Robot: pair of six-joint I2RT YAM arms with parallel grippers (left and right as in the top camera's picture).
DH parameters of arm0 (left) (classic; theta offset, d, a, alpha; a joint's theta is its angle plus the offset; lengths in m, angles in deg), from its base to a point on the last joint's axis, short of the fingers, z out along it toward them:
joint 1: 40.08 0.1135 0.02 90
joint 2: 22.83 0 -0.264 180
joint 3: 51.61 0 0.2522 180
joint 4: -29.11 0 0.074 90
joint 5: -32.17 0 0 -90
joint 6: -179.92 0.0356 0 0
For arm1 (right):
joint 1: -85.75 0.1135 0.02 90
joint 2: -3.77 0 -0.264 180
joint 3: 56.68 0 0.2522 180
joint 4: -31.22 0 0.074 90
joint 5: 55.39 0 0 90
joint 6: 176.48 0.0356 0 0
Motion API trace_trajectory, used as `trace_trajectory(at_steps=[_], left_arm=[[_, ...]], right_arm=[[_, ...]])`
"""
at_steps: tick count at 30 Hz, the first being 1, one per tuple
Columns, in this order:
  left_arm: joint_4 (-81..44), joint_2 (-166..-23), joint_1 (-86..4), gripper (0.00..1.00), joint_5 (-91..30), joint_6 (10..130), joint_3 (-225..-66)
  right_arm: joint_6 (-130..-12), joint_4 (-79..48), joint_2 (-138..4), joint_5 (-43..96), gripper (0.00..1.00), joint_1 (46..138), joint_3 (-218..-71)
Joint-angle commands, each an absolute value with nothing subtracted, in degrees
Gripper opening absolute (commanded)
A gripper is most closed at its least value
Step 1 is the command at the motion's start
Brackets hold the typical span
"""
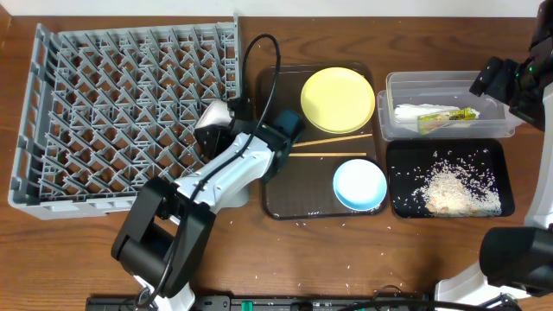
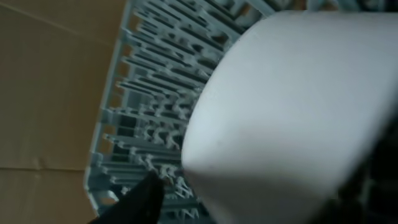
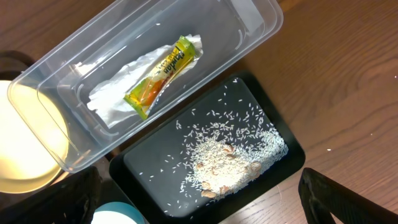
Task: Sort waste into correct bins and load items into the dishwasher
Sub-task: 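Reach the left gripper to the blue bowl and grasp its rim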
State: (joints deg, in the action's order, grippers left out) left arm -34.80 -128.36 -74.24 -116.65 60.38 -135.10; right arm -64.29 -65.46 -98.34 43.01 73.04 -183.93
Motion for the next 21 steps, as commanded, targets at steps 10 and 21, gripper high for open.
trace_trajectory(at_steps=[10,21], left_arm=[[-33.49,-113.11,-74.24,0.8,-88.74,66.09,-138.47],[-23.96,-111.77,-77.64,0.75,-47.72,60.93,-138.3]], right_arm=[[-63.35,-65.53,-98.56,43.36,0.99,73.06,-183.97],[-63.35,-65.5,-98.56,43.36,0.99,73.06,-183.97]])
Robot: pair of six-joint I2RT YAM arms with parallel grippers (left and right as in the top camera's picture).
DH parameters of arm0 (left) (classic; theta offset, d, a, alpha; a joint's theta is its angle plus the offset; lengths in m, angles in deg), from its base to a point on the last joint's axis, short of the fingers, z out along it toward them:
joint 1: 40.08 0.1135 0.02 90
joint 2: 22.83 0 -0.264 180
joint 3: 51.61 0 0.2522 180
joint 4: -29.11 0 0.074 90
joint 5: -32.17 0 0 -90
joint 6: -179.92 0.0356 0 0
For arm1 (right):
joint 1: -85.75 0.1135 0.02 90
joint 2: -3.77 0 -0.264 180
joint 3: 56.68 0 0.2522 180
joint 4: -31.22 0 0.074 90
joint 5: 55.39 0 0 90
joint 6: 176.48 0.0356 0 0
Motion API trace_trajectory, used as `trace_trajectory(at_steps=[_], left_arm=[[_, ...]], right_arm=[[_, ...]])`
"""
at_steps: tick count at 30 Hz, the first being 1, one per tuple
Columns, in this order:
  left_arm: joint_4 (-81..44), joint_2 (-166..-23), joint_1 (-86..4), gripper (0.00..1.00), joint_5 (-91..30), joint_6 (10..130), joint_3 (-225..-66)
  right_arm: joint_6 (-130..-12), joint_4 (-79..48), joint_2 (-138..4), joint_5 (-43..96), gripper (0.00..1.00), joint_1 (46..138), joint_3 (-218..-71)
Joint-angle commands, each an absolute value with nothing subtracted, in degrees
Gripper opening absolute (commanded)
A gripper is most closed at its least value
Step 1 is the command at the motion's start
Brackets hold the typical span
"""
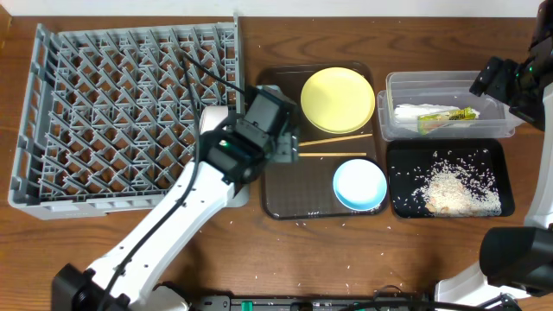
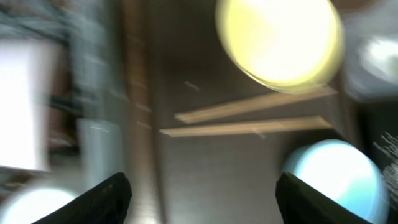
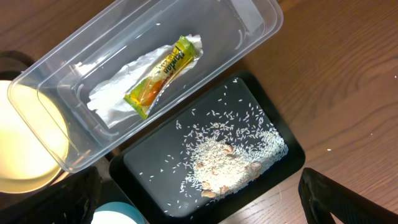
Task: Sort waste into correct bins and load items into the dishwasher
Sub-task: 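Reach the left gripper to the blue bowl and grasp its rim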
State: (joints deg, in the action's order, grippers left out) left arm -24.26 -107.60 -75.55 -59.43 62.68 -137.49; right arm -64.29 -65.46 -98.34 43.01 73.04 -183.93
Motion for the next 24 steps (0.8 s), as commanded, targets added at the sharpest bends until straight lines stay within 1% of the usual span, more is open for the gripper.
trace_trajectory(at_steps=[1,3,9,14,17,20,24], left_arm=[[-23.89,-113.61,-78.58,0.75,-47.72,60.06,-138.3],[-23.1,-117.11,-80.03,0.75,-47.17,58.98,-138.3],[-15.59,-125.39,-80.68,0.75,-39.17,58.66,-138.3],[-13.82,-130.35,-80.95,0.74,-35.78,56.62,-138.32],[-12.7,-131.6,-81.82,0.73,-35.54,56.82,-138.32],[-11.91,-131.84,-83.31,0.72,-38.06,57.06,-138.36],[-11.87,-132.19,-83.79,0.65,-39.41,57.0,-138.38]], right_arm=[[-63.35,-65.53,-98.56,43.36,0.99,73.06,-183.97],[-63.35,-65.53,-98.56,43.36,0.99,73.06,-183.97],[-63.35,-65.53,-98.56,43.36,0.99,73.06,-183.97],[-63.35,-65.53,-98.56,43.36,0.99,73.06,-183.97],[-63.35,-65.53,-98.56,43.36,0.99,73.06,-183.97],[-63.35,-65.53,-98.56,43.36,0.99,73.06,-183.97],[-63.35,-65.53,-98.56,43.36,0.99,73.06,-183.97]])
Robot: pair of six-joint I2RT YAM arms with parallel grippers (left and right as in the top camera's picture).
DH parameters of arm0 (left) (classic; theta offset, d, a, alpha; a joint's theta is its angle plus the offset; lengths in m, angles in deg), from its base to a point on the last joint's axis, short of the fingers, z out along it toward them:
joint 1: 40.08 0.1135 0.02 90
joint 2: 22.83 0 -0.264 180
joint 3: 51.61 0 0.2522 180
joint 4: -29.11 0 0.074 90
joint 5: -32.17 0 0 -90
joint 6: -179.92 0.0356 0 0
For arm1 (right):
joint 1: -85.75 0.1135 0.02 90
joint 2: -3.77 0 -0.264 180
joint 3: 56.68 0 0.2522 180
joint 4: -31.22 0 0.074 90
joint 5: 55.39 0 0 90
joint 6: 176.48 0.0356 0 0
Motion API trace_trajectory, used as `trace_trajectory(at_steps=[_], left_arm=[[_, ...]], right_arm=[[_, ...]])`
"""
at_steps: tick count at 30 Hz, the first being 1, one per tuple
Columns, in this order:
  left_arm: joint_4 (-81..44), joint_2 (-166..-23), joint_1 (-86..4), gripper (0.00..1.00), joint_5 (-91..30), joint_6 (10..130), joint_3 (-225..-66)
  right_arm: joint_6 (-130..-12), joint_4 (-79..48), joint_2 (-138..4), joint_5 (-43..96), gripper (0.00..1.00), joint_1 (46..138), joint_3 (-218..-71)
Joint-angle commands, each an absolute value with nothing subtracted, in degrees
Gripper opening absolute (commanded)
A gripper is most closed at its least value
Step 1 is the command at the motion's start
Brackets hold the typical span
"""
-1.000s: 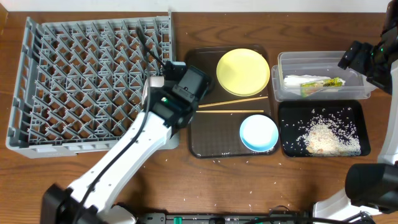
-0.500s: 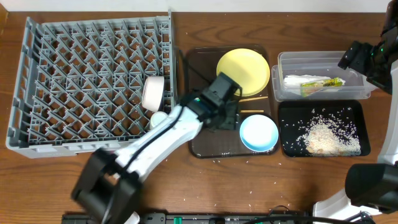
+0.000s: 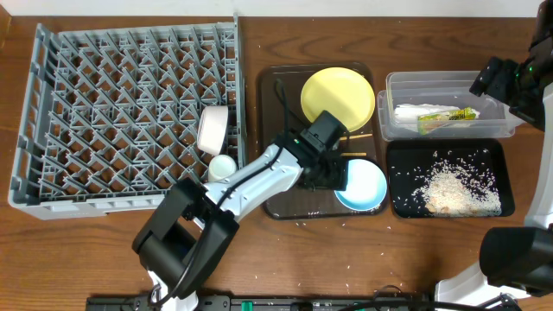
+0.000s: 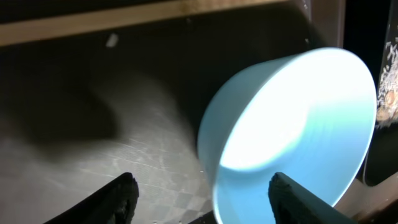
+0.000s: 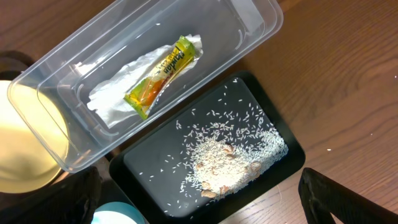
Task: Sort waste into correct bins and load items into the dishwasher
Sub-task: 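Reach the left gripper to the blue bowl and grasp its rim, then carry the blue bowl with the left gripper into the dish rack, release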
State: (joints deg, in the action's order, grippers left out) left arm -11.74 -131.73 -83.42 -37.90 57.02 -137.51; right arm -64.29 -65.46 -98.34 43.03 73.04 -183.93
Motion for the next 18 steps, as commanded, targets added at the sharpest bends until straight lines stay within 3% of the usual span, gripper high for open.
trace_trajectory(at_steps=[1,8,14,16,18], left_arm=[[-11.72,-132.54,-83.79,0.63,-39.41,56.8,-138.38],[-14.01,-135.86,-84.57,0.45,-39.45,57.8,-141.81],[-19.74,-140.38,-85.58,0.42,-40.53,59.62,-147.89],[-21.44,-141.54,-85.6,0.36,-40.53,59.88,-149.6],[-22.06,-141.89,-85.56,0.22,-40.53,59.88,-150.16]], right_arm=[[-63.35,-65.53,-98.56,43.36,0.99,73.06,-183.97],[-63.35,-65.53,-98.56,43.36,0.99,73.06,-183.97],[-63.35,-65.53,-98.56,43.36,0.99,73.06,-183.97],[-63.35,-65.53,-98.56,43.36,0.99,73.06,-183.97],[-63.35,-65.53,-98.56,43.36,0.99,73.06,-183.97]])
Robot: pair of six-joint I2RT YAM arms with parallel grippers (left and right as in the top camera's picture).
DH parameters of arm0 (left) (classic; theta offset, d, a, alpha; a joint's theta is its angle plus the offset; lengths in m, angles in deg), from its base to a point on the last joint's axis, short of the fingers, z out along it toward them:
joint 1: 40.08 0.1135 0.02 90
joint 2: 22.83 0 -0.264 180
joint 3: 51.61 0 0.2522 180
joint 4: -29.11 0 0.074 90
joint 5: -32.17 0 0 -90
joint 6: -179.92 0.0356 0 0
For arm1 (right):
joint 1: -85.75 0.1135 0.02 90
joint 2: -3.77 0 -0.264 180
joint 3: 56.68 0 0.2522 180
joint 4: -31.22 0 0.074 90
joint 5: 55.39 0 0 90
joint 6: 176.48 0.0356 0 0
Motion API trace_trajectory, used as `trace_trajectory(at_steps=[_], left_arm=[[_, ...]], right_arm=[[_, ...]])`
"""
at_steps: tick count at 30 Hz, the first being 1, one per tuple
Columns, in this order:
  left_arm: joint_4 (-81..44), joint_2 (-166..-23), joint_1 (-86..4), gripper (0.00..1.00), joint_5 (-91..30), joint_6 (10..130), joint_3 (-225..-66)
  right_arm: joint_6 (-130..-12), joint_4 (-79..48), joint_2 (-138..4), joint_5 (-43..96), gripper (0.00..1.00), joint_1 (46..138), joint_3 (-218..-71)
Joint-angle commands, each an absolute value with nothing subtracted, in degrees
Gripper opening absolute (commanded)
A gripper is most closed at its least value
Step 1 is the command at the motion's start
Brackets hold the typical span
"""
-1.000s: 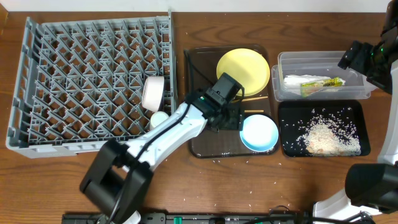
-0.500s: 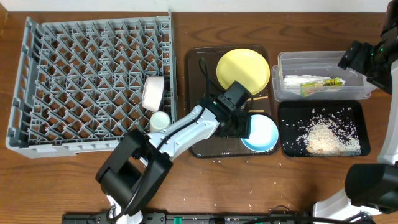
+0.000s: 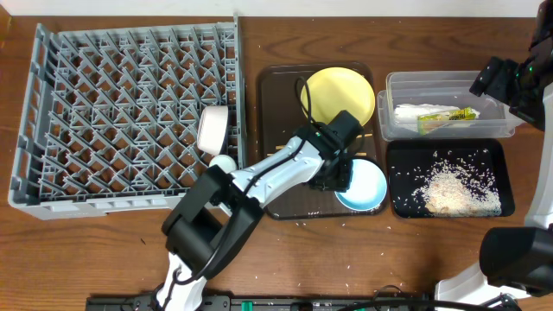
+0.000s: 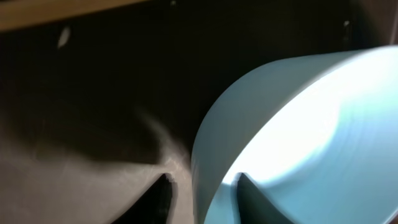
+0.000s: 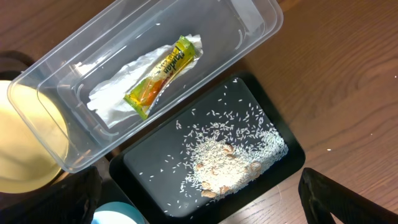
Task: Sort waste into correct bins and load items into the dishwasher
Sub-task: 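Carry the blue bowl with the left gripper into the dish rack, release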
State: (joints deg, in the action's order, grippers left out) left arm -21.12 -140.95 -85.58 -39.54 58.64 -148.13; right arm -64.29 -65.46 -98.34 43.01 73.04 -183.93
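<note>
A light blue bowl (image 3: pixel 365 187) sits at the front right of the brown tray (image 3: pixel 281 200). My left gripper (image 3: pixel 339 175) is down at the bowl's left rim. In the left wrist view the bowl (image 4: pixel 298 118) fills the right side. My left gripper (image 4: pixel 202 194) straddles its rim, one finger outside and one inside. The fingers are narrowed, with a thin gap still showing on the outer side. A yellow plate (image 3: pixel 344 93) lies at the tray's back. A chopstick (image 4: pixel 62 9) runs along the top edge. My right gripper (image 5: pixel 214 196) hangs open over the bins.
The grey dish rack (image 3: pixel 112 112) fills the left, with a white cup (image 3: pixel 212 130) and a small pale cup (image 3: pixel 223 162) at its right edge. A clear bin (image 5: pixel 261 25) holds a wrapper (image 5: pixel 163 76) and tissue. A black bin (image 5: pixel 292 165) holds rice (image 5: pixel 233 158).
My left gripper has moved closer onto the blue bowl's rim, and its fingers have narrowed from wide apart to either side of the wall. The right arm has not moved.
My left gripper was at the rack's right edge with a white cup filling its view. Then the cup stood in the rack and the gripper was open over the tray. Then it was open beside the blue bowl, and now it straddles the rim.
</note>
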Motion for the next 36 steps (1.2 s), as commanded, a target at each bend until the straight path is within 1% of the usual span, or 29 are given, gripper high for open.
trace_trajectory(at_steps=[1,2,3,8,14,21,24,26,28,31,36], left_arm=[[-22.16,-141.87,-85.45,0.13,-40.53,59.82,-150.19],[-22.25,-141.83,-85.38,0.08,-40.5,59.82,-150.27],[-22.45,-141.8,-85.38,0.08,-40.53,59.84,-150.47],[-24.96,-141.35,-85.38,0.07,-41.16,59.9,-151.82],[-29.86,-134.53,-85.38,0.07,-53.57,60.51,-153.38],[-33.66,-125.08,-85.38,0.08,-79.43,62.09,-153.38],[-33.44,-123.71,-85.36,0.08,-91.95,63.09,-153.38],[-32.61,-123.55,-85.08,0.07,-102.73,63.9,-153.38],[-30.71,-123.55,-84.05,0.07,-110.36,66.18,-153.38],[-26.38,-123.53,-80.99,0.07,-110.82,74.0,-153.81],[-25.09,-123.55,-73.47,0.07,-110.86,81.76,-160.72]], right_arm=[[-63.35,-65.53,-98.56,43.36,0.99,73.06,-183.97],[-63.35,-65.53,-98.56,43.36,0.99,73.06,-183.97],[-63.35,-65.53,-98.56,43.36,0.99,73.06,-183.97],[-63.35,-65.53,-98.56,43.36,0.99,73.06,-183.97],[-63.35,-65.53,-98.56,43.36,0.99,73.06,-183.97],[-63.35,-65.53,-98.56,43.36,0.99,73.06,-183.97],[-63.35,-65.53,-98.56,43.36,0.99,73.06,-183.97],[-63.35,-65.53,-98.56,43.36,0.99,73.06,-183.97],[-63.35,-65.53,-98.56,43.36,0.99,73.06,-183.97],[-63.35,-65.5,-98.56,43.36,0.99,73.06,-183.97],[-63.35,-65.53,-98.56,43.36,0.99,73.06,-183.97]])
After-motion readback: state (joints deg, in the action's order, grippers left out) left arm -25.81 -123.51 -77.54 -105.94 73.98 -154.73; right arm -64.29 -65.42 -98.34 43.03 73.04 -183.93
